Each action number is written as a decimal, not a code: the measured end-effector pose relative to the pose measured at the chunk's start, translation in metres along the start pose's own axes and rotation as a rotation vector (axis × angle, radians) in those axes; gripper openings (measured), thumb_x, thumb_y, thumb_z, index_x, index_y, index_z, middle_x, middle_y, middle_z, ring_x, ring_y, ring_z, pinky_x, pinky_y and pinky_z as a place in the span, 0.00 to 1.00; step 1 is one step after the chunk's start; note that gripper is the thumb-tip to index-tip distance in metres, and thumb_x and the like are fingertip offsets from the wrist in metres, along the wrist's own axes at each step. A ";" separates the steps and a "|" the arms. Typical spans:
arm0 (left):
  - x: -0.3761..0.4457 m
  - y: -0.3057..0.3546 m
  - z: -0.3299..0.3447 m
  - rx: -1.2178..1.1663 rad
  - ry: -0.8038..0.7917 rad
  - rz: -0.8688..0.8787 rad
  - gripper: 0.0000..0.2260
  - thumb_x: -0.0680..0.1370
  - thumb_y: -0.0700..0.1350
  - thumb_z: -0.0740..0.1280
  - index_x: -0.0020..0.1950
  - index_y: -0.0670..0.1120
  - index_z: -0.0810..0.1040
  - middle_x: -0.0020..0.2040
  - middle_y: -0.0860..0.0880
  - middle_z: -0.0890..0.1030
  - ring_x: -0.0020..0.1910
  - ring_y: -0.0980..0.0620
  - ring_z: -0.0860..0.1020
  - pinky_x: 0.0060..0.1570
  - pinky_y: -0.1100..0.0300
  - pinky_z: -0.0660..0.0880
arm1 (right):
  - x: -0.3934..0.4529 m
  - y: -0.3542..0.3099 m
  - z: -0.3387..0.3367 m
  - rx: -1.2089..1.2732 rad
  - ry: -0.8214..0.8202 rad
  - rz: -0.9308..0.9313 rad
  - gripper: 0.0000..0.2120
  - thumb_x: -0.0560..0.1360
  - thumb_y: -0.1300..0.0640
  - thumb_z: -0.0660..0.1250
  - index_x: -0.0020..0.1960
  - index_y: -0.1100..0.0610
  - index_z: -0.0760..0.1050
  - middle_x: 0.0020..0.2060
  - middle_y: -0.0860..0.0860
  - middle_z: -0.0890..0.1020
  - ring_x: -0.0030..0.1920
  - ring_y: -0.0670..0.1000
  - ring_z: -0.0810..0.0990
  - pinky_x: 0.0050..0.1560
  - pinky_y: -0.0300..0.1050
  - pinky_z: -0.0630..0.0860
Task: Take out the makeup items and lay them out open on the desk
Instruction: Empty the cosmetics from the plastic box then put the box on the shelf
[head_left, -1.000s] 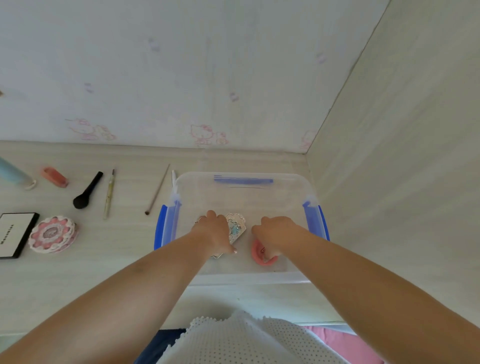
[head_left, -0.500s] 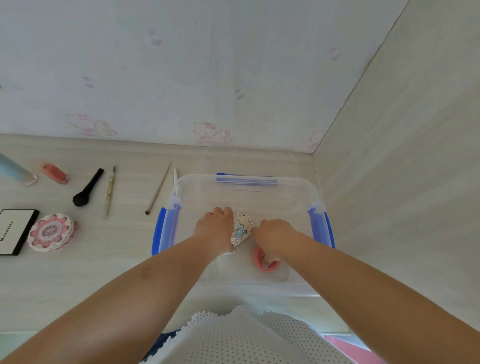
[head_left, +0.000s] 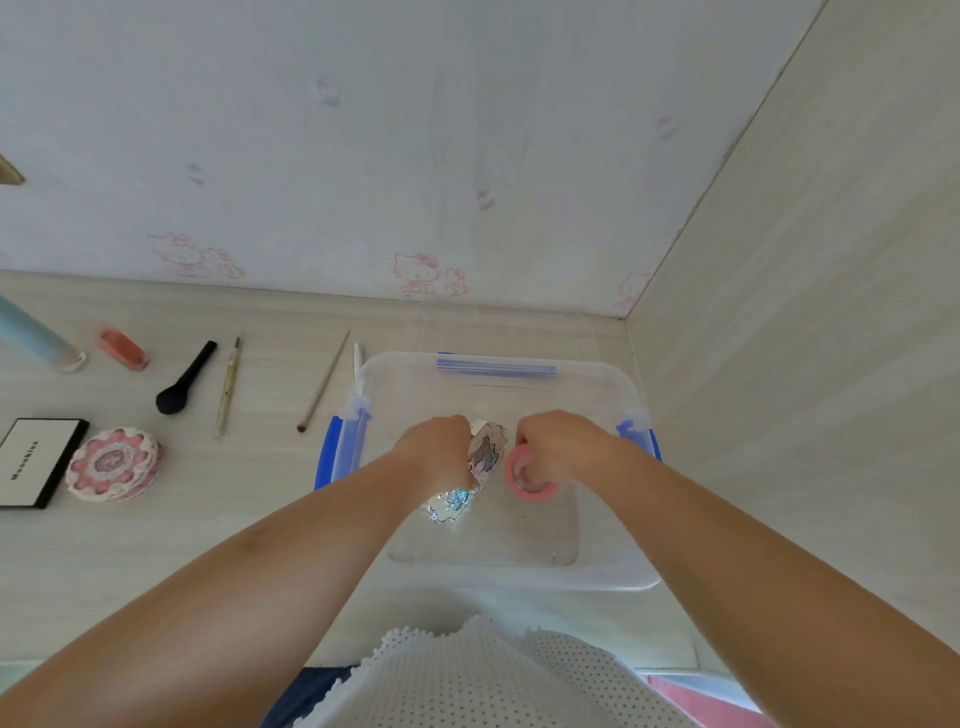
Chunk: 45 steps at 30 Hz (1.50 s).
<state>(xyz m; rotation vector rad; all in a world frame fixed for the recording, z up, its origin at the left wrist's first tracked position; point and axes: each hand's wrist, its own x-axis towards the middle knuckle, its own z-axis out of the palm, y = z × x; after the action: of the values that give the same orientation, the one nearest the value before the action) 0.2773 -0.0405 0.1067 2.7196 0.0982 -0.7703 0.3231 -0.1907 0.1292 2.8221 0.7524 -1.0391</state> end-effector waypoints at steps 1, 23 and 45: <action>-0.004 0.001 -0.006 -0.021 0.010 0.007 0.23 0.69 0.50 0.74 0.57 0.42 0.70 0.55 0.45 0.78 0.54 0.44 0.77 0.45 0.56 0.70 | -0.003 0.000 -0.008 0.020 0.030 -0.001 0.15 0.69 0.57 0.68 0.54 0.61 0.78 0.49 0.58 0.83 0.50 0.57 0.81 0.42 0.43 0.73; -0.113 -0.193 -0.106 -1.096 0.304 -0.148 0.14 0.72 0.46 0.73 0.52 0.41 0.77 0.49 0.40 0.83 0.47 0.45 0.82 0.44 0.56 0.76 | -0.028 -0.145 -0.087 1.134 0.159 -0.242 0.07 0.75 0.61 0.67 0.52 0.55 0.76 0.47 0.53 0.82 0.44 0.48 0.83 0.41 0.39 0.80; -0.076 -0.288 0.007 -0.908 0.023 -0.270 0.08 0.70 0.45 0.72 0.46 0.45 0.77 0.35 0.49 0.78 0.30 0.54 0.76 0.26 0.64 0.72 | 0.066 -0.265 0.050 1.284 0.273 0.440 0.13 0.75 0.65 0.61 0.54 0.50 0.71 0.48 0.51 0.74 0.45 0.51 0.75 0.40 0.46 0.80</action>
<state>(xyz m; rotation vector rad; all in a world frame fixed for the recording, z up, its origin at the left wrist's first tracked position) 0.1659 0.2325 0.0610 1.8597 0.6559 -0.5618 0.2158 0.0611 0.0831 3.8218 -0.9203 -1.3441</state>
